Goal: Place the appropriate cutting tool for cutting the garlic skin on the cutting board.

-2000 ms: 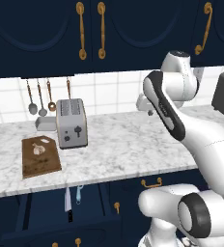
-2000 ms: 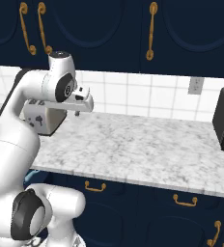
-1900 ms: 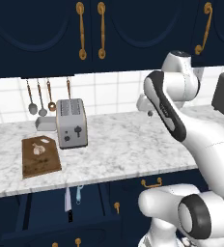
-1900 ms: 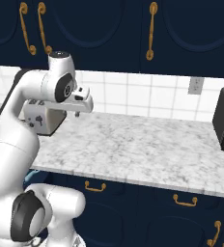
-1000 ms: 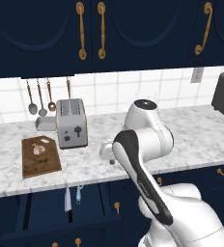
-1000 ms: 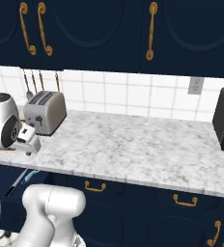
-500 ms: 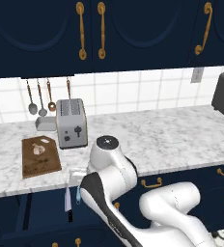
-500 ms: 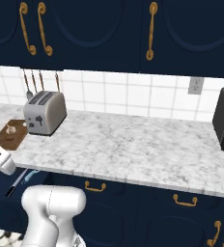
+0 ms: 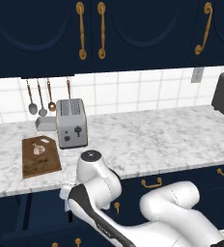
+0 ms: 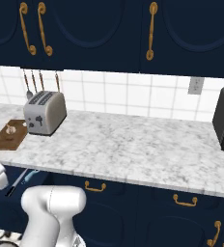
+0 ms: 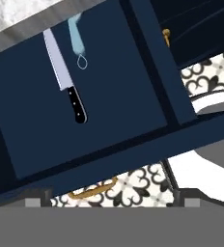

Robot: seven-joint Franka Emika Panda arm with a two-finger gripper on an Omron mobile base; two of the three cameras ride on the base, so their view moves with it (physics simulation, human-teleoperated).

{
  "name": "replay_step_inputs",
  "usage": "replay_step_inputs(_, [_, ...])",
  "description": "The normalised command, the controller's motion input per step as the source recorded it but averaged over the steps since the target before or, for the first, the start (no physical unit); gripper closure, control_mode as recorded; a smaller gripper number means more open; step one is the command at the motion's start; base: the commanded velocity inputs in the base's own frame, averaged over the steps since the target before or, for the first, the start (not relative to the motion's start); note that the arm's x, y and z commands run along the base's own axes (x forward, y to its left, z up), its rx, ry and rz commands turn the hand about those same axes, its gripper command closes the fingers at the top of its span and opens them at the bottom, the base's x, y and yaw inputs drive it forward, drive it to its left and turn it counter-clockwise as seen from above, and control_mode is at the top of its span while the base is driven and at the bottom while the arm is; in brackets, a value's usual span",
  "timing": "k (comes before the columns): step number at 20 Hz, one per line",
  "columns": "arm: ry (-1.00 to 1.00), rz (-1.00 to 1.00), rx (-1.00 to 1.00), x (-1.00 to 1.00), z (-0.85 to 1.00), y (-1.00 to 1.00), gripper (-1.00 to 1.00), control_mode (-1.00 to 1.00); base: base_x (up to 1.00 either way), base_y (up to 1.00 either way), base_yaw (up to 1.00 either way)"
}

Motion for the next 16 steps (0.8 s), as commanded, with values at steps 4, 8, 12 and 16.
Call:
replay_step_inputs(4, [0.17,0.04,0.0,0.0,-0.43,-0.01,-1.0,-1.0,0.0,0.0,0.0])
replay_step_inputs(8, [0.03,0.08,-0.02,0.0,-0.35,0.11,-1.0,-1.0,0.0,0.0,0.0])
replay_step_inputs(12, [0.0,0.1,-0.06,0.14,-0.19,0.06,-1.0,-1.0,0.0,0.0,0.0])
replay_step_inputs(16, [0.0,0.09,-0.09,0.44,-0.14,0.12,-1.0,-1.0,0.0,0.0,0.0])
